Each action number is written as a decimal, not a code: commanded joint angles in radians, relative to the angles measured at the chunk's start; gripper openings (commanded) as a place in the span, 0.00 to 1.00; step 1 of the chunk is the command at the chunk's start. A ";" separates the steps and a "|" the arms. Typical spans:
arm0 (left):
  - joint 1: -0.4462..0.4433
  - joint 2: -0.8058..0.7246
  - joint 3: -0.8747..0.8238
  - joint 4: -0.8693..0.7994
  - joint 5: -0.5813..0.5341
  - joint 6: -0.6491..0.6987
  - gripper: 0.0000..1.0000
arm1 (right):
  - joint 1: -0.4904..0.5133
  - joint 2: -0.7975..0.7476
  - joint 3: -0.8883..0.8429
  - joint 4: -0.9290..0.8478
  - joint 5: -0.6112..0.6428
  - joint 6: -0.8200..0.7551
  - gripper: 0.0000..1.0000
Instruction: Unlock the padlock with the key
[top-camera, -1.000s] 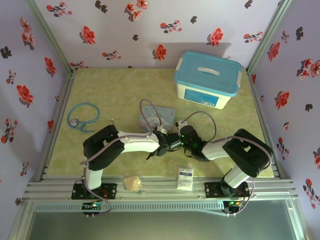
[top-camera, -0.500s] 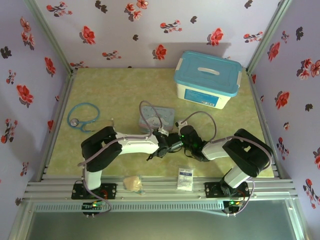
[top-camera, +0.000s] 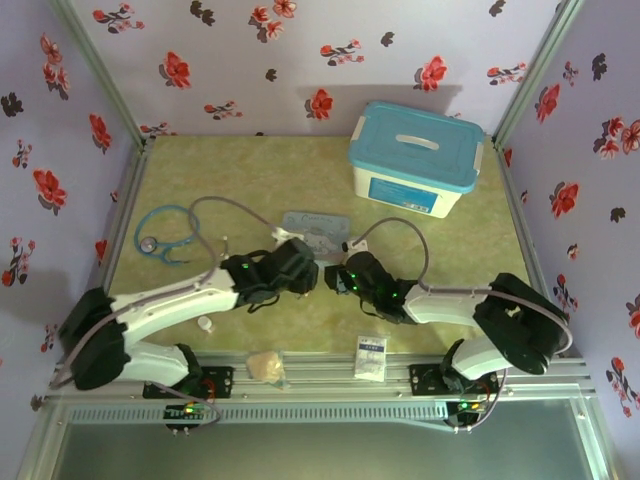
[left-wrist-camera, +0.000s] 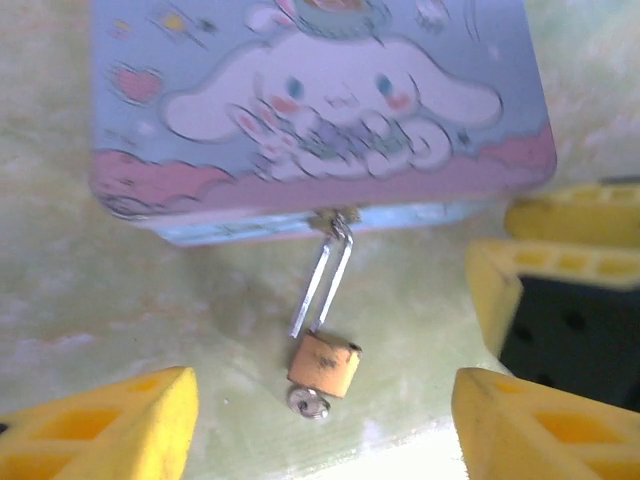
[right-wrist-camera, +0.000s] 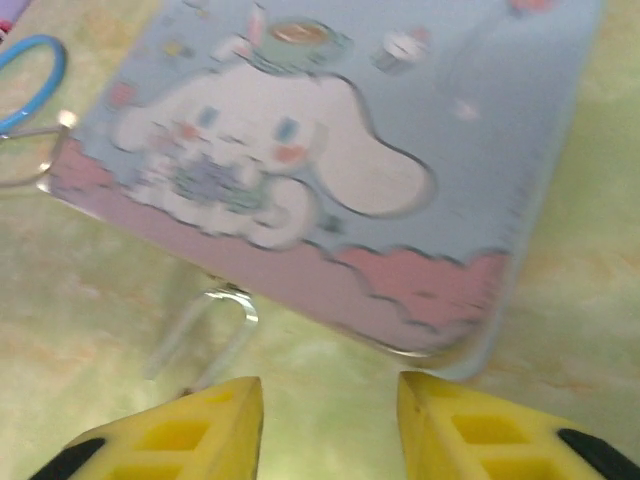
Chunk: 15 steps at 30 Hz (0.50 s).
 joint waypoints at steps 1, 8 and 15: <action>0.096 -0.064 -0.125 0.158 0.164 -0.007 0.70 | 0.041 0.013 0.056 -0.185 0.079 0.153 0.43; 0.187 -0.143 -0.294 0.336 0.250 -0.068 0.71 | 0.142 0.156 0.201 -0.272 0.138 0.275 0.46; 0.226 -0.173 -0.362 0.348 0.256 -0.062 0.71 | 0.194 0.285 0.342 -0.375 0.173 0.298 0.46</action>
